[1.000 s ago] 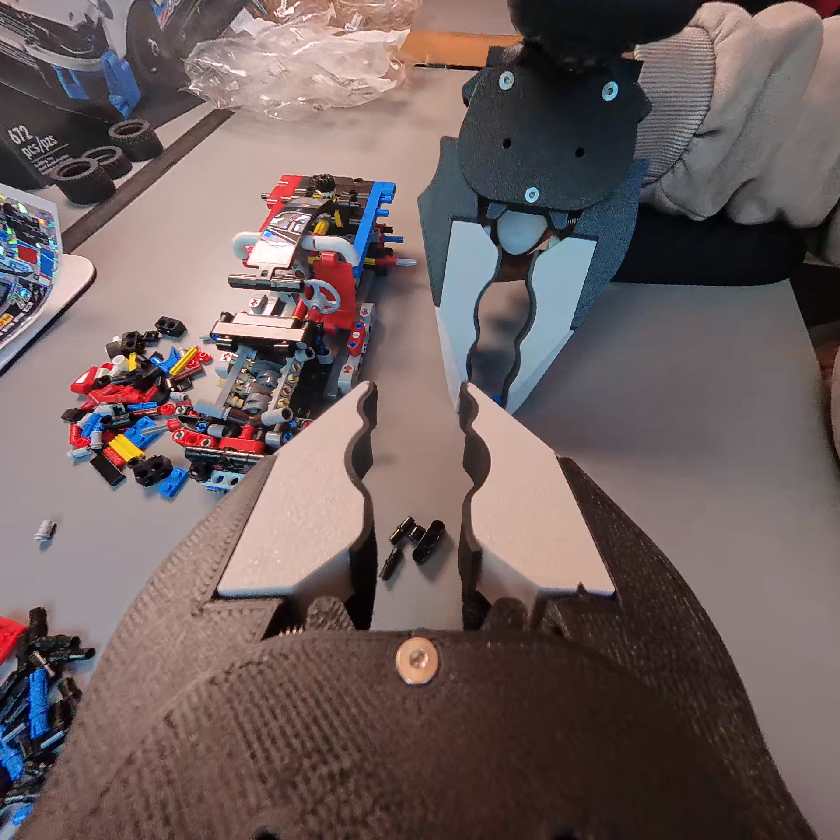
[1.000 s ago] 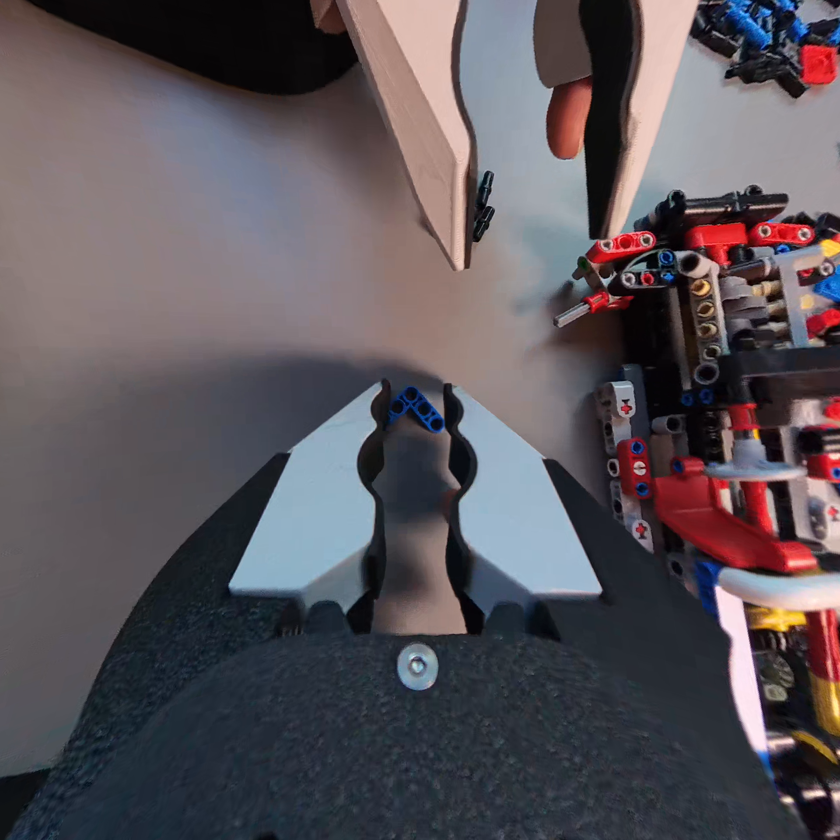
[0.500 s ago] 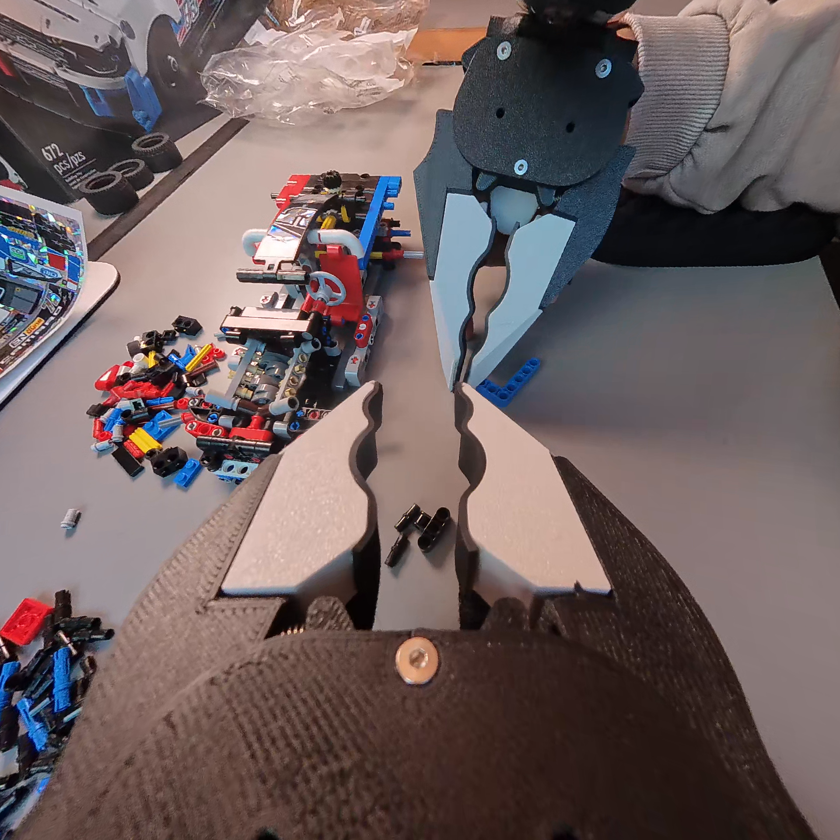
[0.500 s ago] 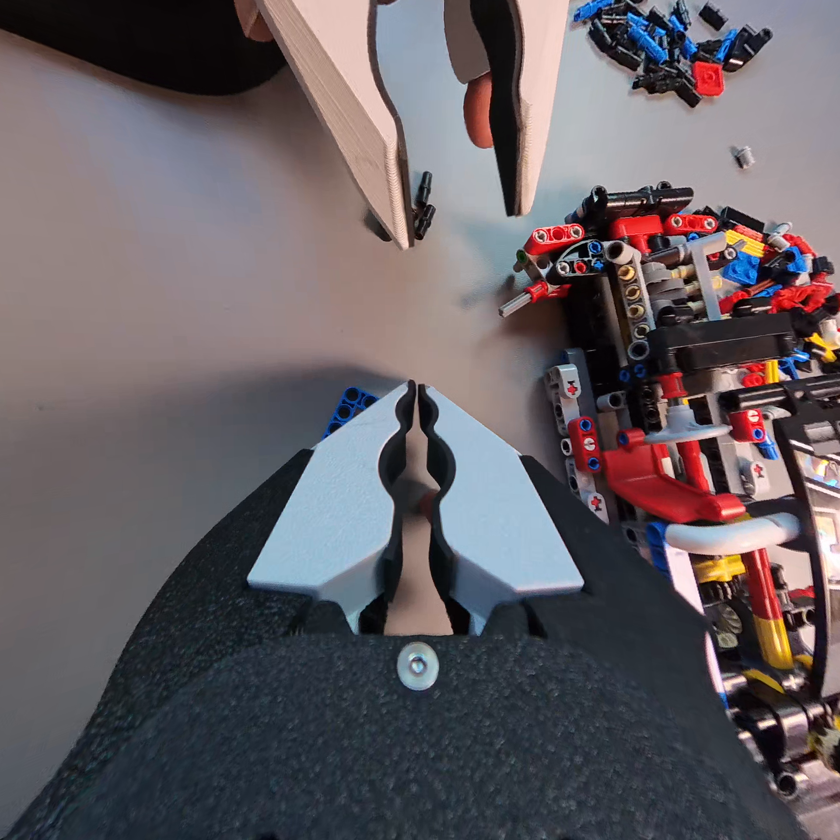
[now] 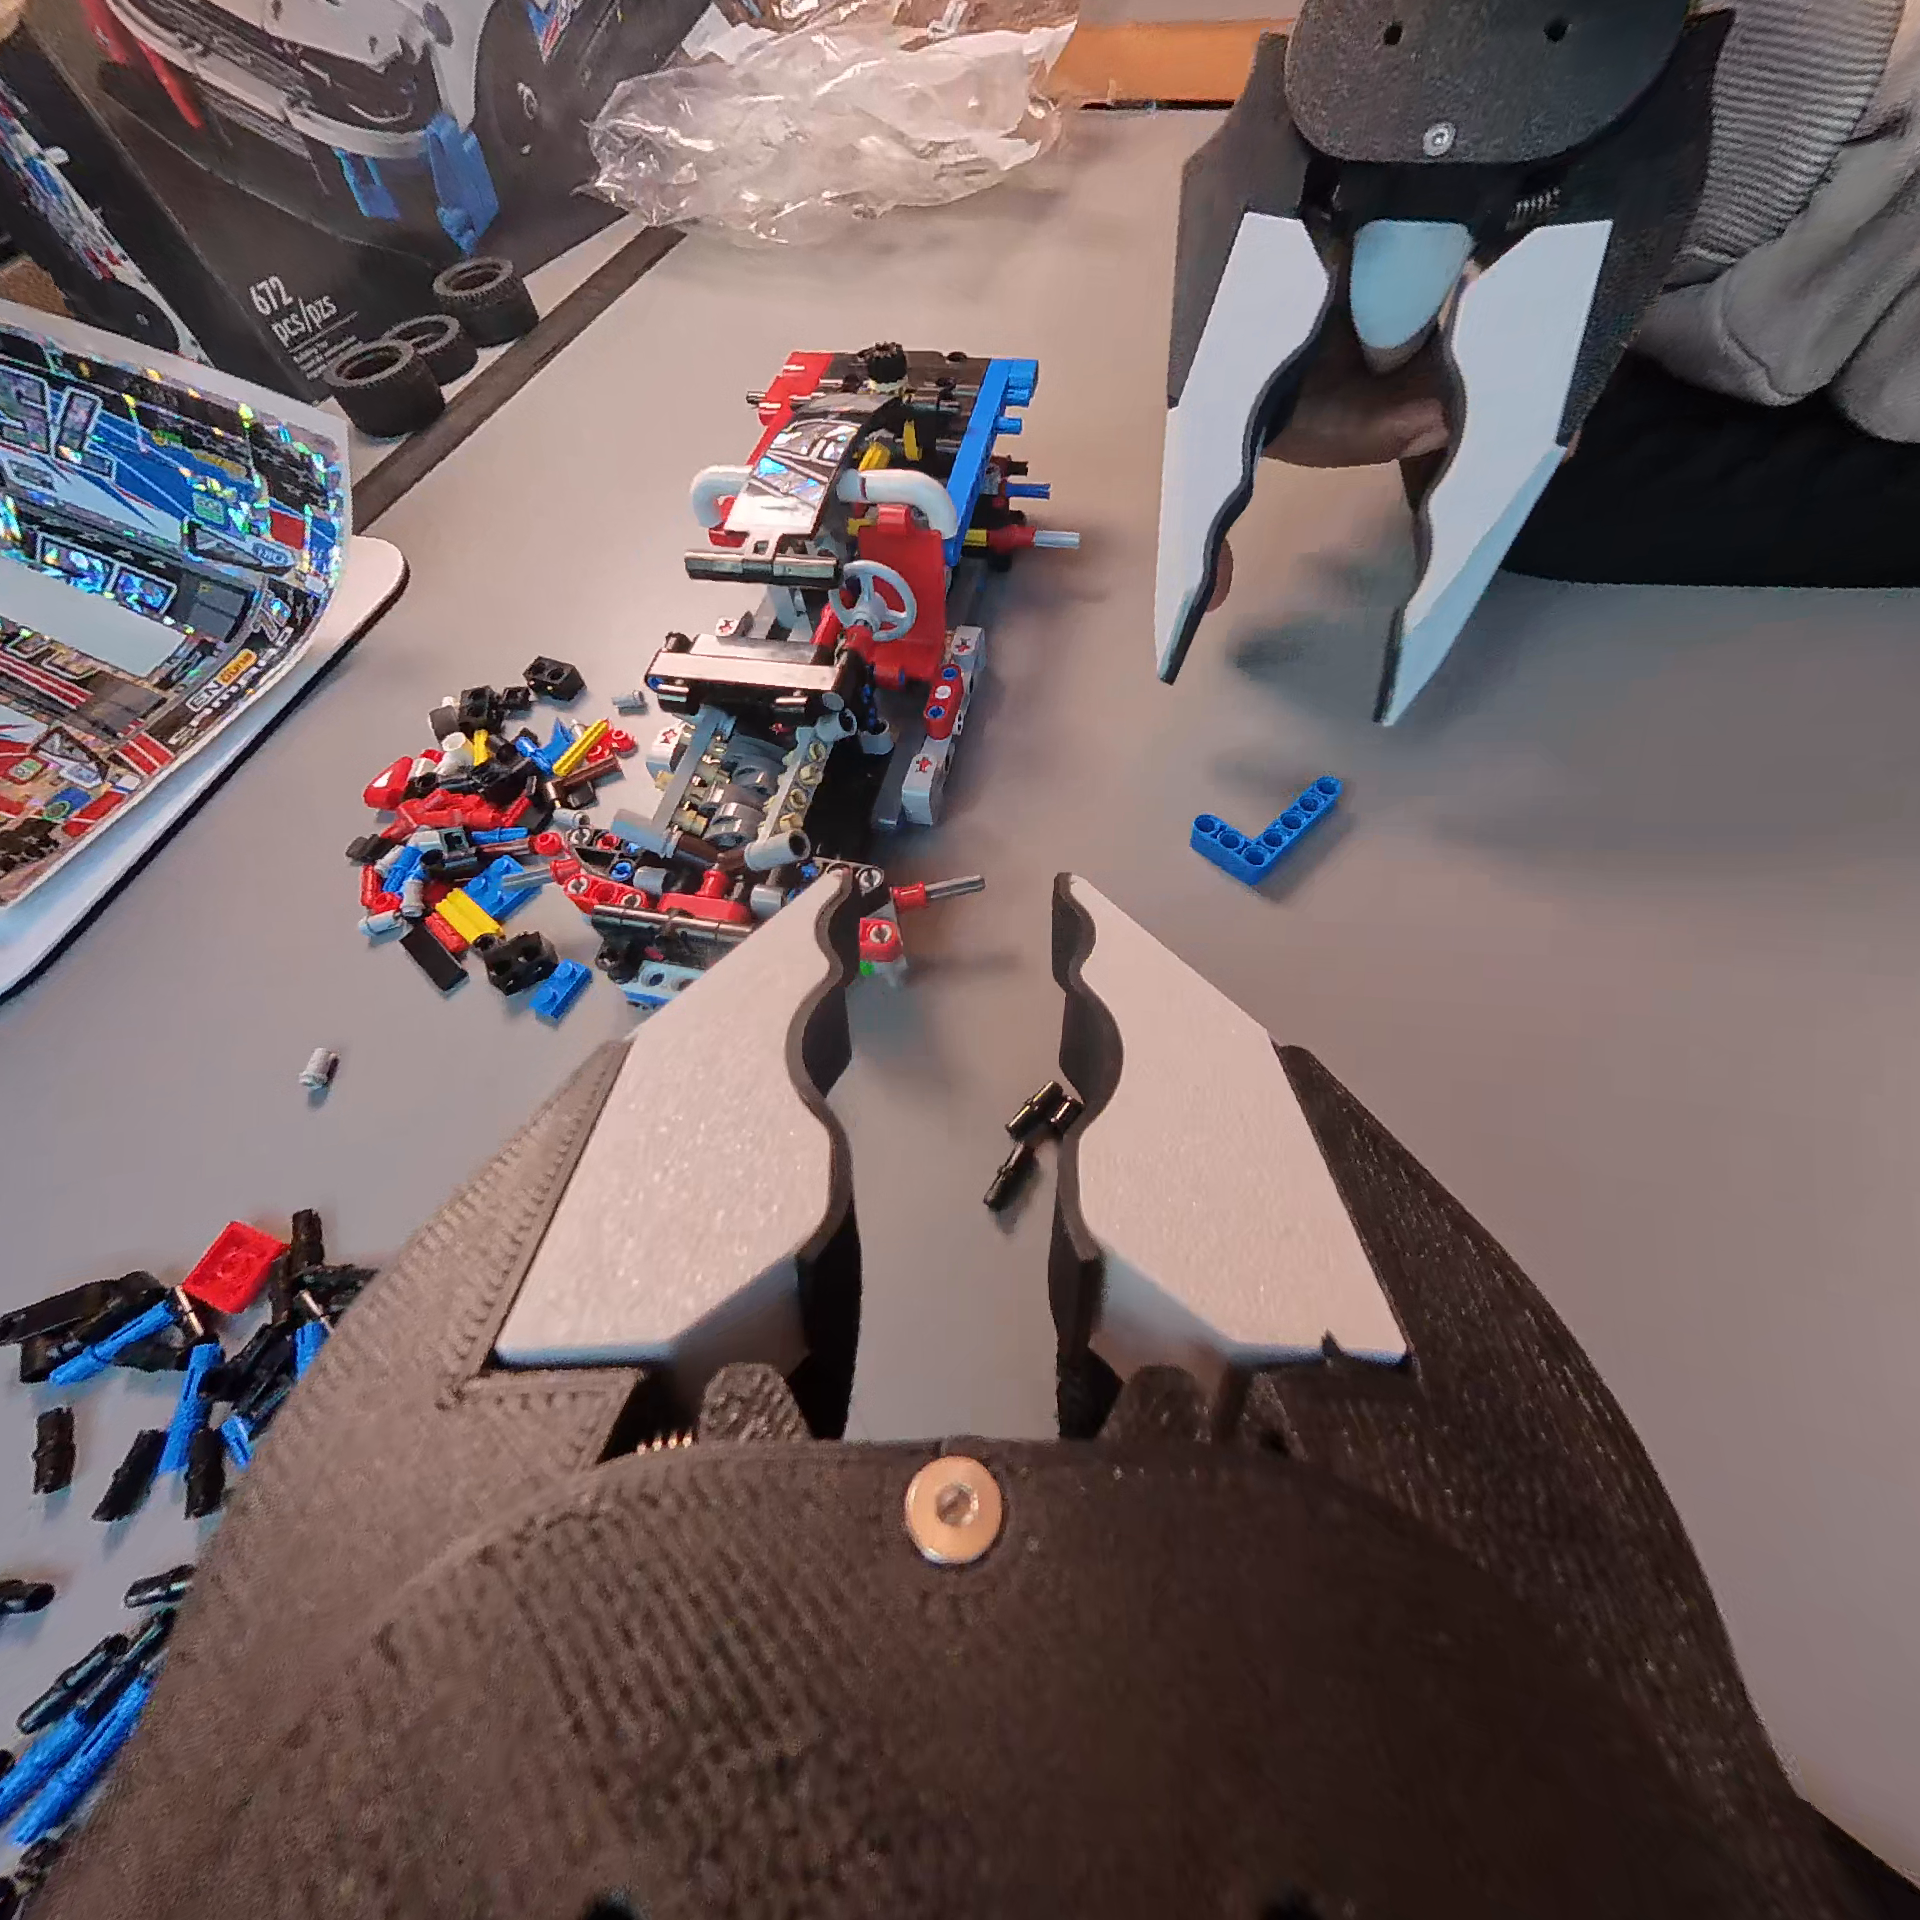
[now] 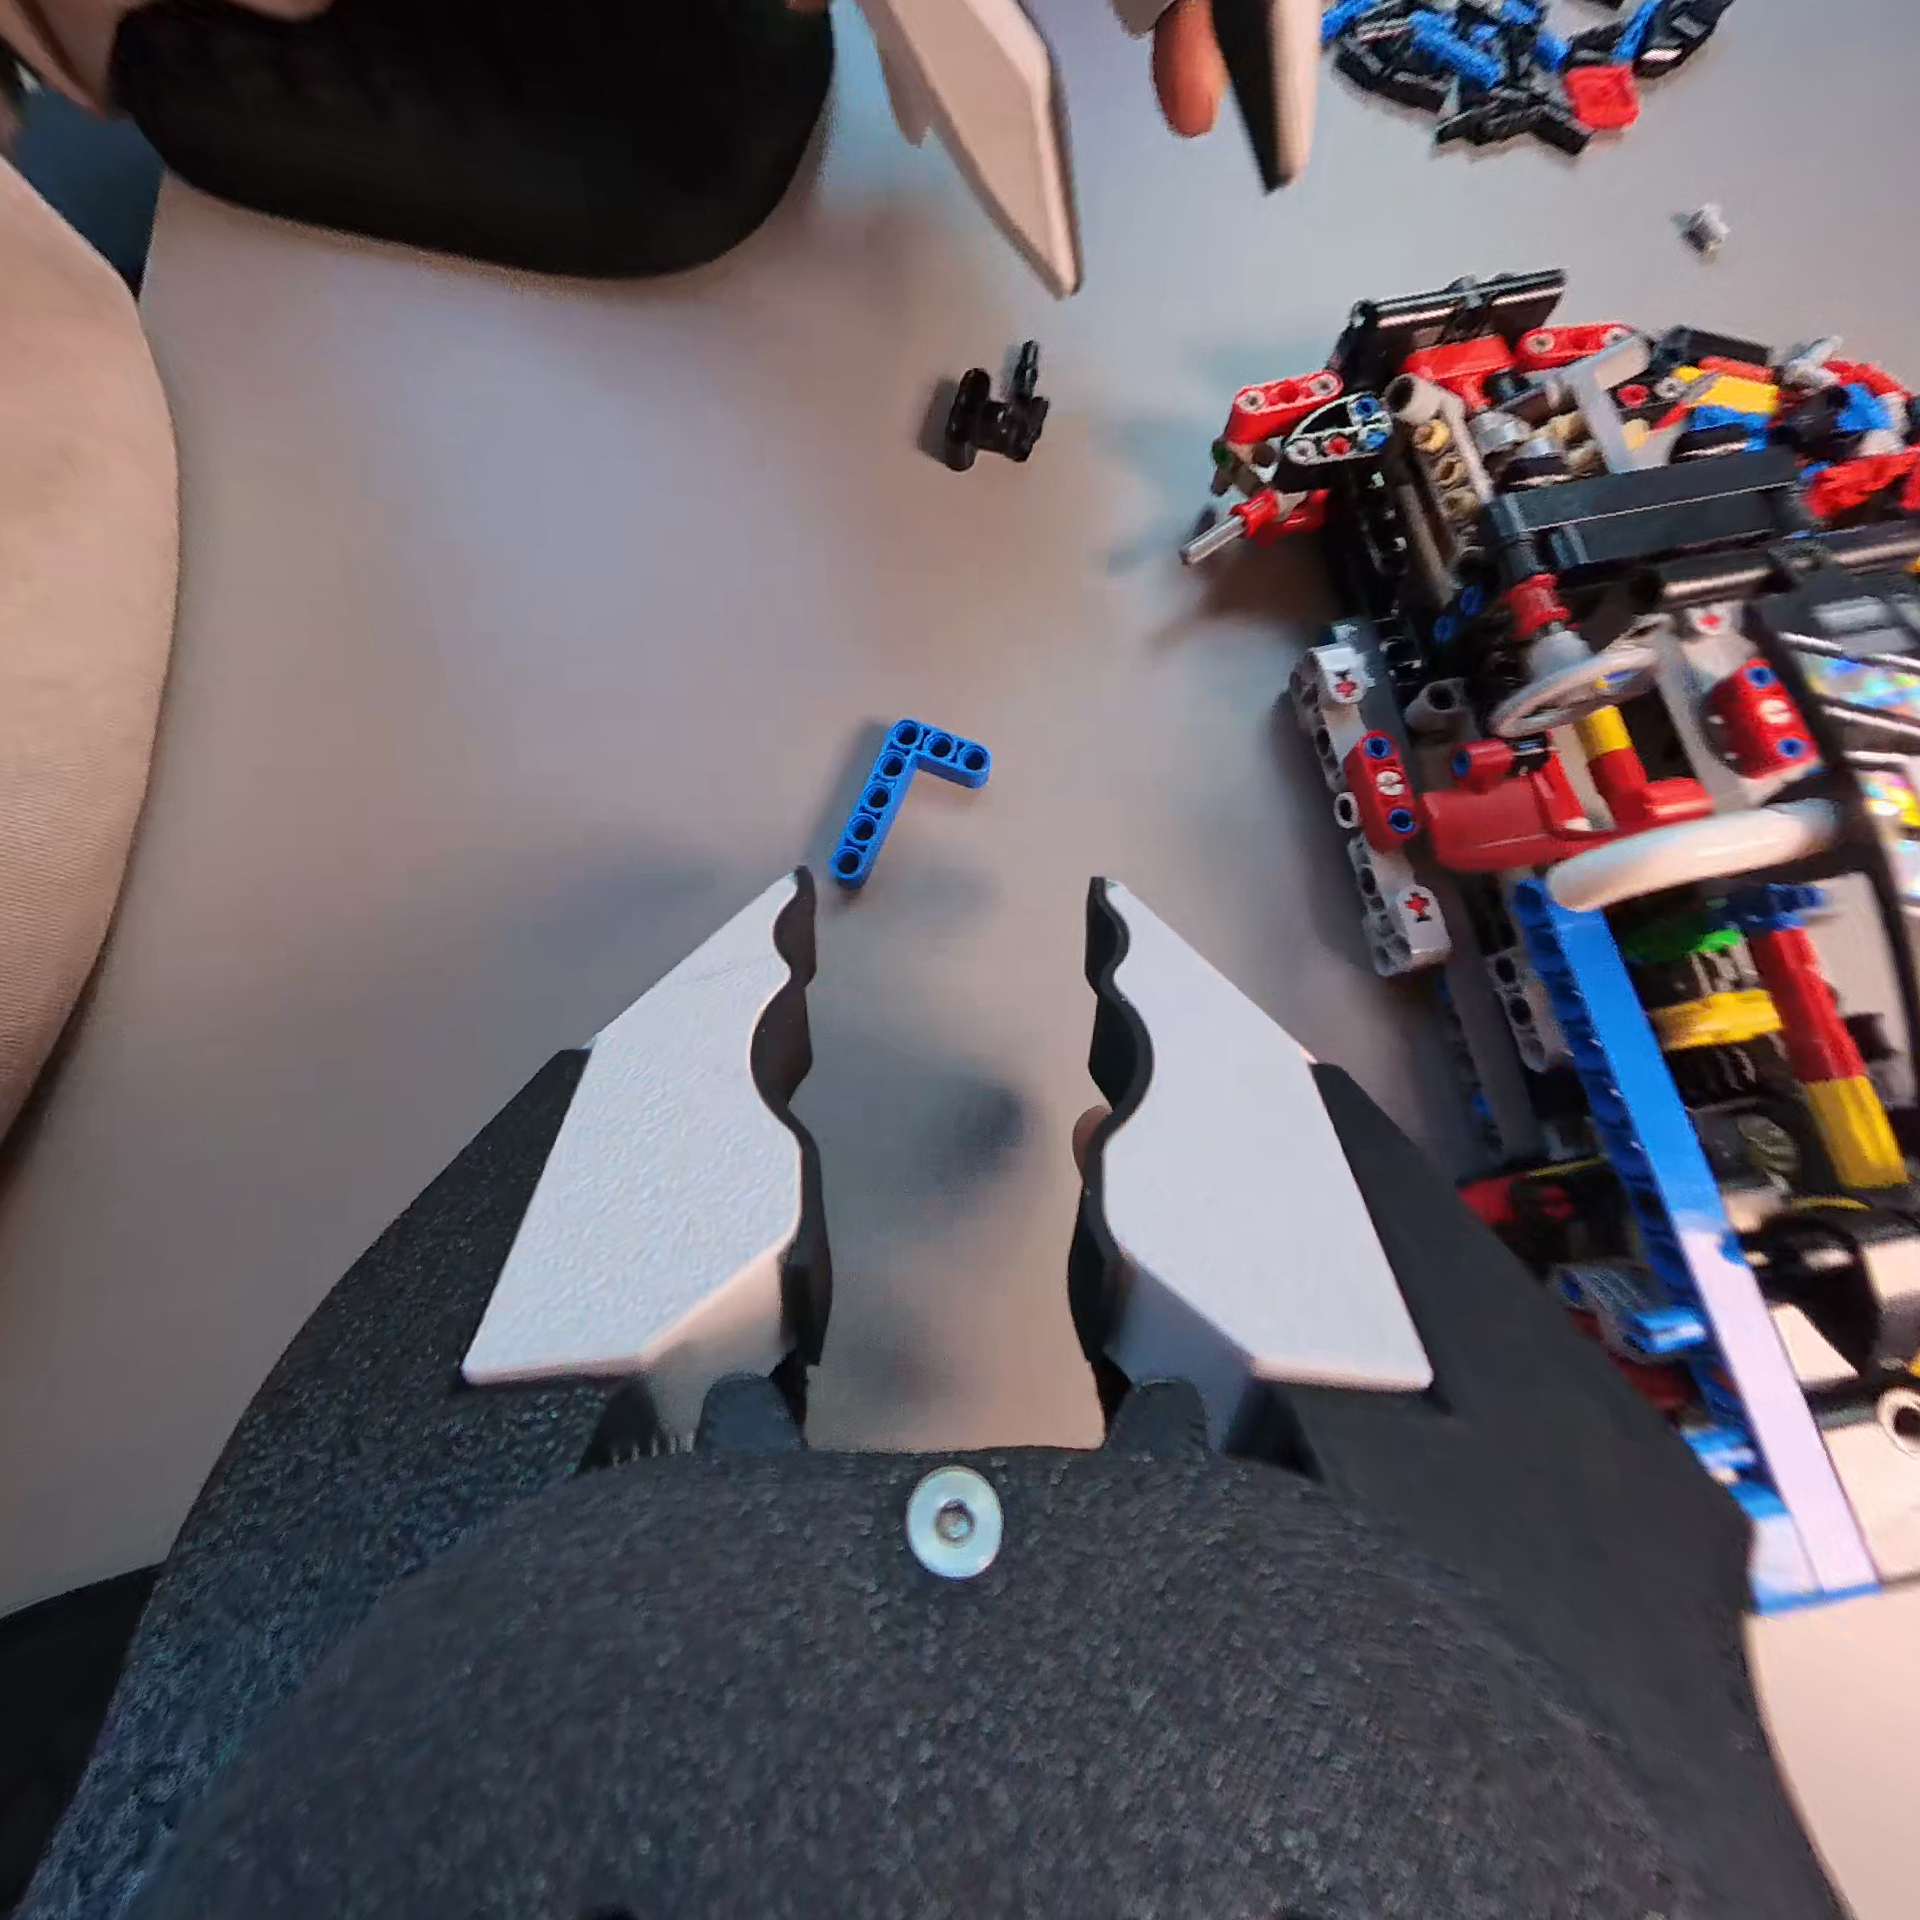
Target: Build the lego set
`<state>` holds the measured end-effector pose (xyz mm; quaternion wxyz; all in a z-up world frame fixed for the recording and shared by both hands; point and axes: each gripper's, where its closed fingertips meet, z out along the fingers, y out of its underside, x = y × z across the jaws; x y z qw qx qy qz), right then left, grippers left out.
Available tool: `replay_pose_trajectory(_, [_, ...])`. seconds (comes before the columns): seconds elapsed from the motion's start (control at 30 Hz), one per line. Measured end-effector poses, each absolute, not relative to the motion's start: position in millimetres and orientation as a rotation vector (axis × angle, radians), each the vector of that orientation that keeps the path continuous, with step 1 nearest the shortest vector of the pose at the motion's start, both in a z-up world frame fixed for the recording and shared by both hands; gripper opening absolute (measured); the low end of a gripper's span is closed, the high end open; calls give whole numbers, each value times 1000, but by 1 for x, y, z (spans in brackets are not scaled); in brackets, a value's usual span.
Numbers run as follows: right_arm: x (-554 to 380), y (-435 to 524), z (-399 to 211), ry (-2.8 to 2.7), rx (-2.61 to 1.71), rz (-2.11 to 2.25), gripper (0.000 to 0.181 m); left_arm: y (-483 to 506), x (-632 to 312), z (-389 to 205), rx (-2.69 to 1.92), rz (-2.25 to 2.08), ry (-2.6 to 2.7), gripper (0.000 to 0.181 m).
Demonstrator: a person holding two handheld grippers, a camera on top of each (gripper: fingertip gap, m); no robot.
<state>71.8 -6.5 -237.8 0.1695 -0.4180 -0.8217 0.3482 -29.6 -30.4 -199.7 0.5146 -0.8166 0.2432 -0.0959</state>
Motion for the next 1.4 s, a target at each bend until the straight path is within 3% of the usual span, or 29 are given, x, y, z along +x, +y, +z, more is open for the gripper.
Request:
replay_pose_trajectory(0.17, [63, -27, -252, -2470, -1123, 918, 56, -32, -41, -210, -2003, -209, 586, 34])
replay_pose_trajectory(0.43, [77, -38, -253, -2555, -1171, 798, 14, -41, -34, -221, -2042, -254, 659, 29])
replay_pose_trajectory(0.67, [74, -72, -233, -2538, -1058, 991, 23, -43, -24, -226, -2049, -271, 709, 29])
replay_pose_trajectory(0.87, [58, -48, -248, -2529, -1084, 857, 18, -50, -27, -229, -2070, -268, 751, 29])
replay_pose_trajectory(0.93, [56, -49, -258, -2575, -1052, 804, 6, -58, -30, -232, -2098, -301, 772, 29])
replay_pose_trajectory(1.13, [38, -41, -259, -2559, -995, 789, 5, -78, -38, -240, -2161, -396, 804, 28])
replay_pose_trajectory(1.4, [37, -37, -240, -2417, -1027, 949, 19, -76, -50, -251, -2212, -318, 802, 20])
